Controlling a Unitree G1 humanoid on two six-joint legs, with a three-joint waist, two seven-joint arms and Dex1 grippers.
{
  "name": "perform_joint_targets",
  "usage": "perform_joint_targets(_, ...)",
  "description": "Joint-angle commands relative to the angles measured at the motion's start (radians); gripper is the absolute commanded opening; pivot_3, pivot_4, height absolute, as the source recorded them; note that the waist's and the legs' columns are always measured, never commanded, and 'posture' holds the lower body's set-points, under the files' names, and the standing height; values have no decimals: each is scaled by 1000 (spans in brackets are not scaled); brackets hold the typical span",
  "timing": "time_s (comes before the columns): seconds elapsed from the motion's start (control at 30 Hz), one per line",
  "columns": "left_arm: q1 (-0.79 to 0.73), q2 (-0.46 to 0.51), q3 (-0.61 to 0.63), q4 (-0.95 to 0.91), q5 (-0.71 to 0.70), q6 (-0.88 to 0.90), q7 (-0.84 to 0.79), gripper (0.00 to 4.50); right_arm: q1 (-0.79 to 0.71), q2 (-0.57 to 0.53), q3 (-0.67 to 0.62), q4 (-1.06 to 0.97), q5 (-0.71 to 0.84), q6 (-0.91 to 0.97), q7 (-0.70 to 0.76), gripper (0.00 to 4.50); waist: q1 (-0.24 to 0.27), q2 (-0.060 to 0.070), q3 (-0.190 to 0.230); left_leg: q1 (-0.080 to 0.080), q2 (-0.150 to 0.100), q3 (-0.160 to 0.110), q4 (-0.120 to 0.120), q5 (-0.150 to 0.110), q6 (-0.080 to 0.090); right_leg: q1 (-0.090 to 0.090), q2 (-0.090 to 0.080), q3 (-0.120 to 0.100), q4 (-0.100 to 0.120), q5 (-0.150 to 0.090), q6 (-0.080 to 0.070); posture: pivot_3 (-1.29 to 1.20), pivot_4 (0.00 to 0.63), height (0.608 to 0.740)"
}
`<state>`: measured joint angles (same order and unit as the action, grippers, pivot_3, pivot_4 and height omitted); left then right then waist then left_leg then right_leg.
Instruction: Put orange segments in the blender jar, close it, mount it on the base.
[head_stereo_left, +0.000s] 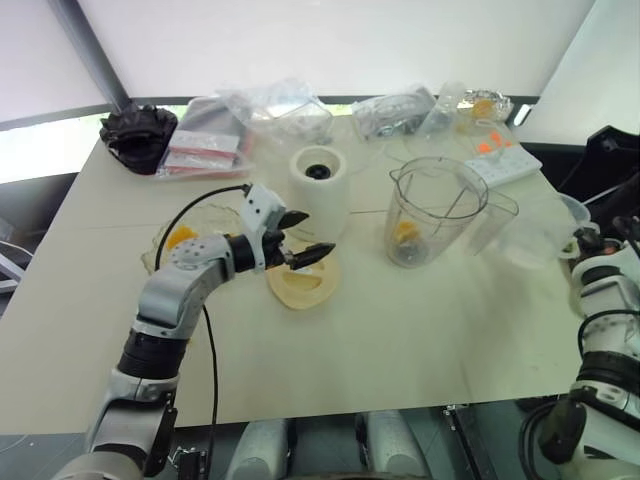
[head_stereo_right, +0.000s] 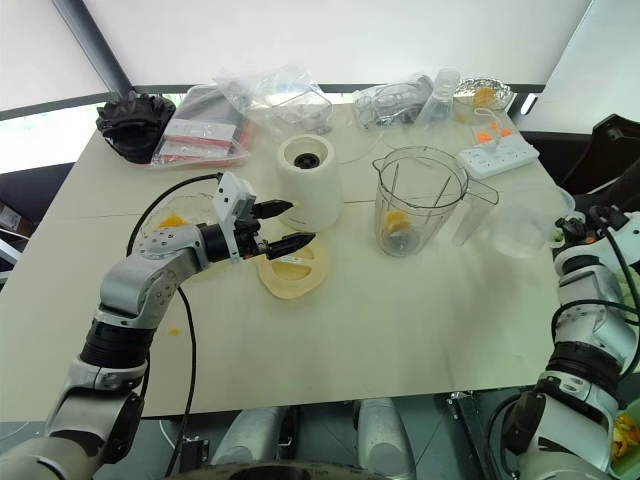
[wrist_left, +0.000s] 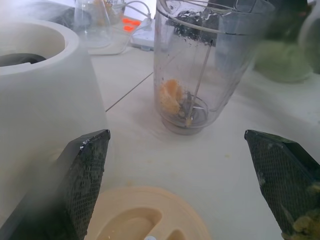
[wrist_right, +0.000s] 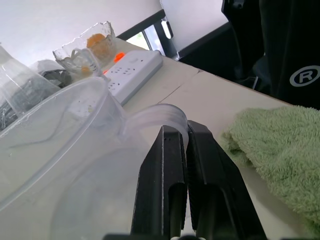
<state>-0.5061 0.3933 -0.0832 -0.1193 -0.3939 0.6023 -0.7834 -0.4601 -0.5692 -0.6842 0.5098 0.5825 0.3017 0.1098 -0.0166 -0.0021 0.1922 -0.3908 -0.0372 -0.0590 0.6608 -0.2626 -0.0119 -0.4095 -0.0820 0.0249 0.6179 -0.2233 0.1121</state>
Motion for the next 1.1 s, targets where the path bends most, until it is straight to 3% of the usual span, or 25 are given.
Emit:
perform_joint_targets(0.03, -13, 0, 12, -11, -8, -21, 0, 4500, -52, -57, -41, -64, 30, -4, 1, 62, 0, 0, 0, 0, 0, 0, 0, 0, 0, 0, 0, 0, 0, 0, 0, 0, 150, 740)
perform_joint_targets(0.33, -13, -15, 6, -5, -6, -29, 1, 4500, -131, -125, -51, -112, 51, 46, -9, 62, 0, 2, 1, 0, 0, 0, 0, 0, 0, 0, 0, 0, -1, 0, 0, 0, 150, 740)
perform_joint_targets(0.67, -18, -26, -3, 17, -3, -52, -5, 4500, -208, -248, 59, -270, 28, 151, 72, 62, 0, 3, 2, -1, 0, 0, -2, 0, 0, -2, 0, 0, -1, 1, 3, 0, 150, 740)
perform_joint_targets(1.1, -26, -41, -12, 39, 1, -75, -4, 4500, -187, -276, 150, -446, -24, 177, 177, 62, 5, 3, 2, -2, 0, 0, -4, 0, 0, -3, 0, 0, -4, 2, 3, 0, 150, 740)
